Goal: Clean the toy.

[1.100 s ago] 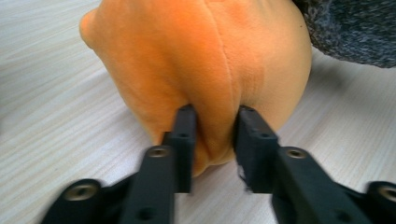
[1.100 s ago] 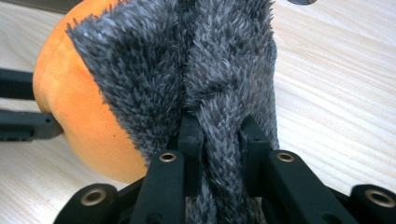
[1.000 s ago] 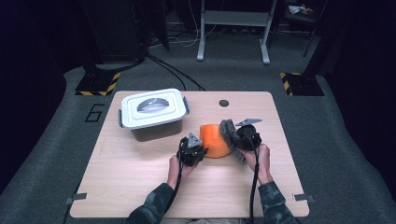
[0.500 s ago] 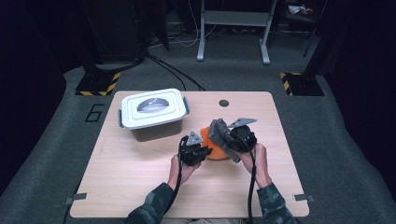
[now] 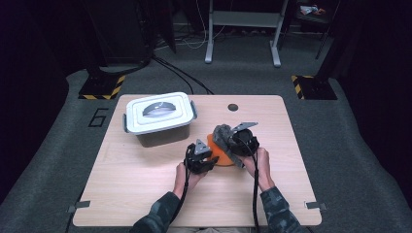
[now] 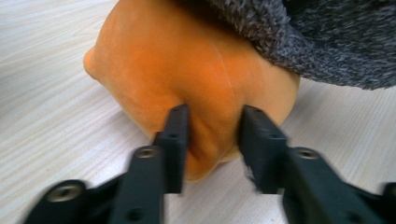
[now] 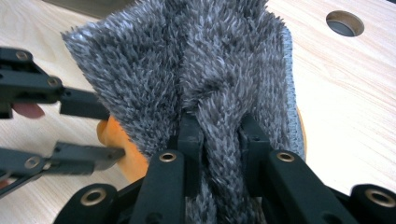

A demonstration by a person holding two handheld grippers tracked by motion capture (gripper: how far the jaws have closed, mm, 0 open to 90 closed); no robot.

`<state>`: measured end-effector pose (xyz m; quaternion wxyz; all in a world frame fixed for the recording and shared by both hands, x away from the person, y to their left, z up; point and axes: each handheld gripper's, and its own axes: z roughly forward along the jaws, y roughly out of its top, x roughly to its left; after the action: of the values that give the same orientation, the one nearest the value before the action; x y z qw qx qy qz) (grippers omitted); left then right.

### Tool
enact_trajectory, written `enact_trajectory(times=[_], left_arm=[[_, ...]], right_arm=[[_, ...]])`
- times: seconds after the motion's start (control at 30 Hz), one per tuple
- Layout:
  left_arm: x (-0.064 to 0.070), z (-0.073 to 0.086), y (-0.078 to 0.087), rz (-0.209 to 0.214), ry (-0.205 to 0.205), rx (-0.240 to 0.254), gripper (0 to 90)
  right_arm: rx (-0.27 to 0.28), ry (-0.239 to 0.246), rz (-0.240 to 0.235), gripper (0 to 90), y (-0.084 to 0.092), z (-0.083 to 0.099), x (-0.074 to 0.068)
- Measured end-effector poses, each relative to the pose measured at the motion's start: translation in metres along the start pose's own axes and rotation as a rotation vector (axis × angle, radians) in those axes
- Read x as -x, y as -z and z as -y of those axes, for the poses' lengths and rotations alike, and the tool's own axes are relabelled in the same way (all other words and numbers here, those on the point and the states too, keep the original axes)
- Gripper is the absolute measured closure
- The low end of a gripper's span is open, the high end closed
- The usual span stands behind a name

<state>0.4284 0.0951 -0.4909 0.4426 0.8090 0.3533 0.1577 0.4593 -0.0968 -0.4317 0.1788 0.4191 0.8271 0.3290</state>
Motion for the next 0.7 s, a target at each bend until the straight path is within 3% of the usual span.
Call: enact_trajectory(times=[0.1, 0.2, 0.23, 0.27, 0.33, 0.43, 0.7], left_arm=[[0.000, -0.001, 0.001, 0.007, 0.007, 0.005, 78.2], [-0.001, -0.002, 0.003, 0.018, 0.019, 0.018, 80.7], [-0.001, -0.003, 0.003, 0.023, 0.022, 0.021, 81.0], [0.000, -0.004, 0.003, 0.020, 0.021, 0.023, 81.4], [0.000, -0.003, 0.003, 0.016, 0.020, 0.020, 82.2], [-0.001, -0.002, 0.003, 0.023, 0.041, 0.023, 82.5], [-0.001, -0.002, 0.002, 0.033, 0.035, 0.025, 82.5]], right_arm=[[0.014, 0.001, 0.003, 74.9, 0.003, -0.001, -0.001], [0.050, 0.037, 0.015, 74.9, 0.014, -0.005, -0.009], [0.054, 0.036, 0.000, 74.9, 0.016, -0.007, -0.013], [0.055, 0.067, -0.008, 74.9, 0.015, -0.008, -0.016], [0.006, 0.100, 0.026, 75.1, 0.001, -0.007, -0.020], [0.014, 0.085, 0.020, 75.2, -0.002, -0.005, -0.015], [0.011, 0.030, 0.048, 75.3, 0.006, 0.007, 0.002]])
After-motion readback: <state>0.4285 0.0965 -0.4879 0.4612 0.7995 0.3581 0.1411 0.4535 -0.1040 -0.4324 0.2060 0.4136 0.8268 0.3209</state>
